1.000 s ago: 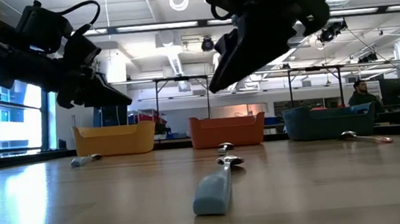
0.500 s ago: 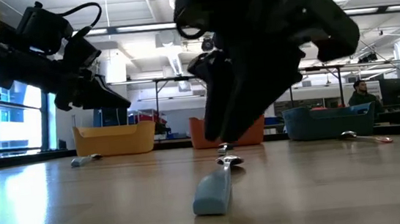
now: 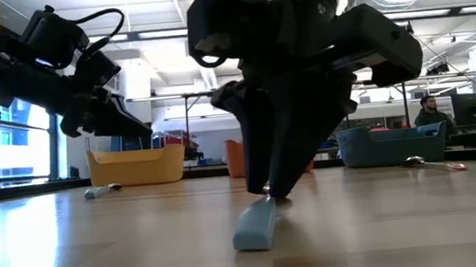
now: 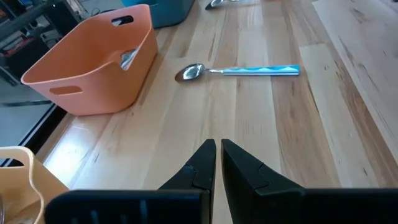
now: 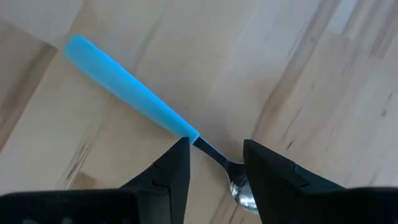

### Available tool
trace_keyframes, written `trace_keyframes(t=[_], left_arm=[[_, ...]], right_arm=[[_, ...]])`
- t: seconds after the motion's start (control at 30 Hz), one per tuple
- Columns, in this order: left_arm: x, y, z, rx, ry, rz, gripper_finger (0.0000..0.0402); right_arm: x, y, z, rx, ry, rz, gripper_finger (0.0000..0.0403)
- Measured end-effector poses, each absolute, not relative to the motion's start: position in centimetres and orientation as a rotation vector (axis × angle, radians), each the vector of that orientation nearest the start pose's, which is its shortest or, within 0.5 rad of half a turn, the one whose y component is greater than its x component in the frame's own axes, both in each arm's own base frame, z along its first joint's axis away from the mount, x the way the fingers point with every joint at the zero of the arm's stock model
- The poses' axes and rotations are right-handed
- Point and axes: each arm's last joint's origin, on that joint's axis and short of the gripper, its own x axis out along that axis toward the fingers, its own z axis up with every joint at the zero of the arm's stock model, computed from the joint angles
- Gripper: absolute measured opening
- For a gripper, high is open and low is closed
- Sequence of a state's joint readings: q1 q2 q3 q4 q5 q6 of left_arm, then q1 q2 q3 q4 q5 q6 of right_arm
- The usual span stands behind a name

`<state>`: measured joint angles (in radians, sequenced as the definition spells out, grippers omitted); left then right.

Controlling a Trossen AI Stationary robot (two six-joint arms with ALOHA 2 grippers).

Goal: Sort silverware by color (type)
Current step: Put the blue spoon into the blue bin

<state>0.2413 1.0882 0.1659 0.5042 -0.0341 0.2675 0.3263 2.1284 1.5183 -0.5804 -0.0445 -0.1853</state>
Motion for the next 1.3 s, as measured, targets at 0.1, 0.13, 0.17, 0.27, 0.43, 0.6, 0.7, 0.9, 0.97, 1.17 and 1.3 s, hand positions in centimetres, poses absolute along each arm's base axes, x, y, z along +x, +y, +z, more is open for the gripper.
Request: trace_keyframes(t=[0.1, 0.13, 0.17, 0.27, 0.43, 0.6, 0.7, 0.9, 0.97, 1.17, 1.3], left_arm=[[17.6, 4.4, 13.9, 0.225, 0.454, 0.213, 0.0017], [17.6, 4.4, 13.9, 0.225, 0.455, 0.213, 0.0017], [17.6, 4.4, 13.9, 0.225, 0.455, 0.212, 0.0017], [17.6, 4.4, 13.9, 0.225, 0.455, 0.213, 0.0017], [17.6, 4.4, 13.8, 0.225, 0.458, 0.214, 0.0017], [17.6, 4.4, 13.8, 0.224, 0.460, 0.214, 0.0017], [17.6, 4.4, 13.8, 0.224, 0.460, 0.214, 0.0017], [17.6, 4.4, 13.8, 0.223, 0.460, 0.214, 0.0017], [17.6, 4.4, 13.8, 0.217, 0.459, 0.216, 0.0017], [17.6, 4.4, 13.8, 0.216, 0.459, 0.216, 0.0017], [17.6, 4.4, 13.8, 0.214, 0.459, 0.217, 0.0017]], right_arm=[[40.6, 13.4, 14.5, -0.281, 1.189, 0.417, 0.0131], [40.5, 13.3, 14.4, -0.270, 1.196, 0.413, 0.0129], [40.5, 13.1, 14.3, -0.264, 1.200, 0.411, 0.0127], [40.5, 12.7, 14.2, -0.250, 1.209, 0.405, 0.0123], [40.4, 11.7, 13.9, -0.168, 1.264, 0.349, 0.0121], [40.3, 10.4, 13.9, -0.017, 1.329, 0.231, 0.0121], [40.3, 9.8, 13.8, 0.048, 1.349, 0.184, 0.0121], [40.4, 9.5, 13.8, 0.072, 1.356, 0.169, 0.0079], [40.4, 9.4, 13.8, 0.081, 1.359, 0.158, 0.0050], [40.3, 9.8, 14.3, 0.030, 1.387, 0.155, 0.0010], [39.9, 9.9, 15.9, -0.059, 1.456, 0.083, 0.0008]])
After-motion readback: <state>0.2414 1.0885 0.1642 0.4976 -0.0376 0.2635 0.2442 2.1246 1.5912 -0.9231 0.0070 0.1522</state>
